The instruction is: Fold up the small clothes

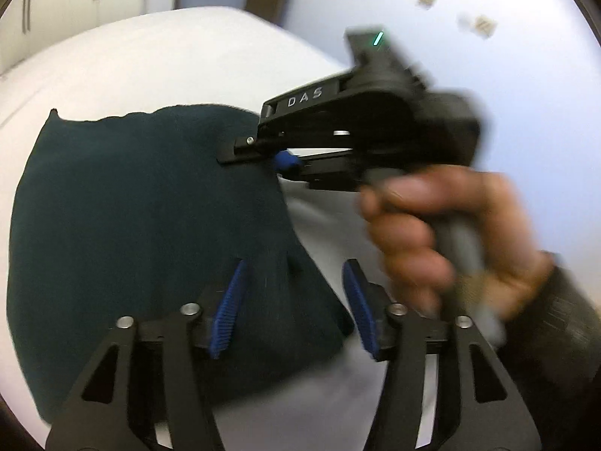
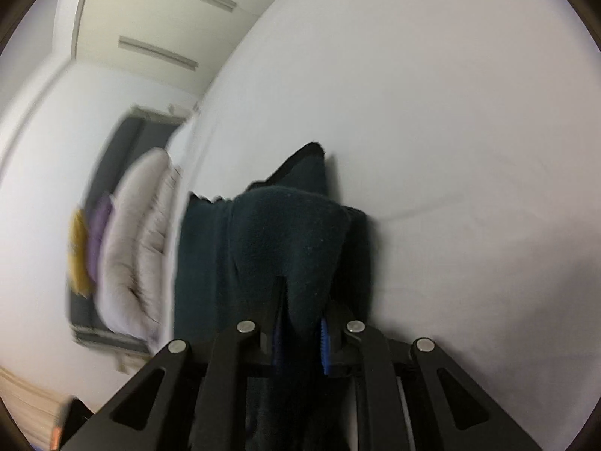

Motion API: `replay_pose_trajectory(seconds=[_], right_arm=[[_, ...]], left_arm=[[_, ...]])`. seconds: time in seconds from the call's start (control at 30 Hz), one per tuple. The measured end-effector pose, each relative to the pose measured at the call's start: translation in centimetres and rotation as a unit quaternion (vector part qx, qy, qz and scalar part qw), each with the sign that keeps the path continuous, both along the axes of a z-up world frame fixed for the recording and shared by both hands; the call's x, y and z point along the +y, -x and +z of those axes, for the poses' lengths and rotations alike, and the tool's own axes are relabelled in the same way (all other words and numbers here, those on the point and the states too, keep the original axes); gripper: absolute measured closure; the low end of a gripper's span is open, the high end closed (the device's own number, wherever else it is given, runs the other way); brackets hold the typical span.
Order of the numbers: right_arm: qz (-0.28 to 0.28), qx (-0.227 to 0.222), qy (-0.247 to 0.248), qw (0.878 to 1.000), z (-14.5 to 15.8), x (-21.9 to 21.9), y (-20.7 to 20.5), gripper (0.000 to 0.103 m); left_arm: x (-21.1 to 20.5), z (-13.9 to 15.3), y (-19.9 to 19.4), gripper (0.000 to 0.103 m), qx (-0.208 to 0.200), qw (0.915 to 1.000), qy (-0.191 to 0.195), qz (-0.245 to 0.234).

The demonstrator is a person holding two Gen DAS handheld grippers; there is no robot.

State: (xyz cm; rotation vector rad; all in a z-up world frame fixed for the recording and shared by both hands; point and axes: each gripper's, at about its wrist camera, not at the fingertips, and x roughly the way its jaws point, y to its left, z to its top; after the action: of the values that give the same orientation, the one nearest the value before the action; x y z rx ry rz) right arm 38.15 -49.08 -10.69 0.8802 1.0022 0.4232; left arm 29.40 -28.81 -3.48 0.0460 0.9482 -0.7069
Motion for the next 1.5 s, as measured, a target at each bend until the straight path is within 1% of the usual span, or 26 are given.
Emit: replay_pose_trajectory(seconds=[0.07, 0.1, 0.13, 0.2, 0.23, 0.3, 0.37, 0.43, 0.47, 0.53, 0.67, 0.77, 0.8, 0.83, 0.9, 0.97, 1.03, 1.07, 1.13, 1.17, 1.23, 1.27, 1.3, 1.33, 1.43, 1.5], right_arm=[[-0.012, -0.007, -0.007, 1.000, 0.5, -0.3, 0.8, 0.083], [-0.019, -0.015, -0.005, 1.000, 1.0, -0.6, 1.4, 0.080], [-0.023, -0.018, -0.008, 1.000, 1.3, -0.7, 1.9, 0.073], [-0.030, -0.030, -0.027, 0.999, 2.1, -1.1, 3.6, 0.067], [-0.031, -0.033, -0.032, 0.998, 2.4, -1.1, 4.1, 0.065], [-0.025, -0.038, -0.037, 0.998, 2.9, -0.5, 5.9, 0.062], [-0.019, -0.025, -0.027, 0.999, 3.2, 0.4, 7.6, 0.061], [-0.005, -0.014, -0.022, 1.000, 3.1, 1.4, 8.4, 0.058], [-0.002, -0.005, -0.014, 1.000, 3.0, 2.0, 8.6, 0.057], [-0.001, 0.006, 0.004, 1.000, 2.8, 2.9, 8.1, 0.057], [-0.013, 0.010, -0.010, 1.000, 2.6, 2.6, 6.4, 0.057], [-0.016, 0.018, -0.012, 1.000, 2.2, 2.4, 4.3, 0.066], [-0.022, 0.020, -0.003, 1.000, 2.1, 2.4, 3.3, 0.082], [-0.022, 0.019, 0.013, 0.999, 2.1, 2.5, 2.8, 0.094], [-0.021, 0.016, 0.066, 0.998, 2.5, 3.1, 1.8, 0.095], [-0.017, 0.003, 0.089, 0.996, 3.3, 3.0, 1.3, 0.095], [-0.029, -0.003, 0.080, 0.996, 3.3, 1.8, 0.6, 0.096], [-0.039, 0.000, 0.068, 0.997, 2.7, 0.8, 0.5, 0.096], [-0.037, 0.015, 0.020, 0.999, 0.6, -0.3, 0.8, 0.096], [-0.034, 0.011, 0.014, 0.999, 0.2, -0.4, 1.7, 0.096], [-0.033, -0.002, 0.010, 0.999, 0.7, -0.3, 4.0, 0.081], [-0.042, -0.006, -0.007, 0.999, 1.2, -0.5, 5.7, 0.076], [-0.052, -0.014, -0.016, 0.998, 1.8, -0.7, 7.1, 0.062], [-0.056, -0.024, -0.016, 0.998, 2.4, -0.7, 8.0, 0.053], [-0.041, -0.043, 0.011, 0.998, 4.1, 1.3, 11.1, 0.053], [-0.017, -0.020, 0.061, 0.998, 3.9, 3.5, 11.7, 0.054]], left_arm=[[2.8, 1.5, 0.9, 0.031, -0.010, 0.9995, 0.031, -0.001], [4.9, 2.3, 1.2, 0.030, -0.025, 0.9985, 0.048, 0.003], [6.6, 2.4, 1.2, 0.030, -0.032, 0.9982, 0.050, 0.010], [9.7, 3.1, 0.4, 0.030, -0.051, 0.9964, 0.058, 0.034], [11.5, 3.1, -1.4, 0.030, -0.055, 0.9958, 0.060, 0.043], [12.3, 2.9, -3.3, 0.030, -0.053, 0.9948, 0.049, 0.072], [13.7, 2.3, -5.5, 0.030, -0.052, 0.9935, 0.053, 0.086], [13.2, 1.3, -5.7, 0.030, -0.053, 0.9935, 0.044, 0.090], [13.9, 0.7, -6.3, 0.030, -0.049, 0.9941, 0.038, 0.089], [12.4, -1.3, -7.6, 0.030, -0.039, 0.9951, 0.024, 0.088], [12.8, -2.7, -6.6, 0.030, -0.046, 0.9952, 0.004, 0.087], [12.4, -2.5, -6.4, 0.030, -0.047, 0.9952, 0.005, 0.086], [12.6, -2.2, -6.2, 0.030, -0.046, 0.9950, 0.007, 0.088], [12.8, -1.6, -5.4, 0.030, -0.045, 0.9949, 0.007, 0.090], [12.6, -0.6, -4.4, 0.030, -0.046, 0.9950, 0.011, 0.088], [12.6, -0.1, -3.3, 0.030, -0.051, 0.9951, 0.010, 0.084], [12.2, -0.3, -3.1, 0.030, -0.055, 0.9954, -0.002, 0.079], [11.6, -0.3, -3.2, 0.030, -0.055, 0.9957, -0.006, 0.074], [11.3, -1.0, -2.6, 0.030, -0.061, 0.9950, -0.025, 0.075], [11.3, -1.4, -2.4, 0.029, -0.064, 0.9947, -0.029, 0.075], [11.6, -1.7, -1.8, 0.029, -0.069, 0.9945, -0.027, 0.075], [11.8, -1.8, -1.7, 0.029, -0.068, 0.9946, -0.022, 0.076], [12.1, -1.8, -1.6, 0.029, -0.065, 0.9947, -0.016, 0.079], [12.3, -1.6, -1.4, 0.029, -0.063, 0.9947, -0.011, 0.080], [12.2, -1.3, -1.1, 0.029, -0.064, 0.9948, -0.020, 0.077], [11.9, -1.5, -1.0, 0.029, -0.065, 0.9943, -0.035, 0.077]])
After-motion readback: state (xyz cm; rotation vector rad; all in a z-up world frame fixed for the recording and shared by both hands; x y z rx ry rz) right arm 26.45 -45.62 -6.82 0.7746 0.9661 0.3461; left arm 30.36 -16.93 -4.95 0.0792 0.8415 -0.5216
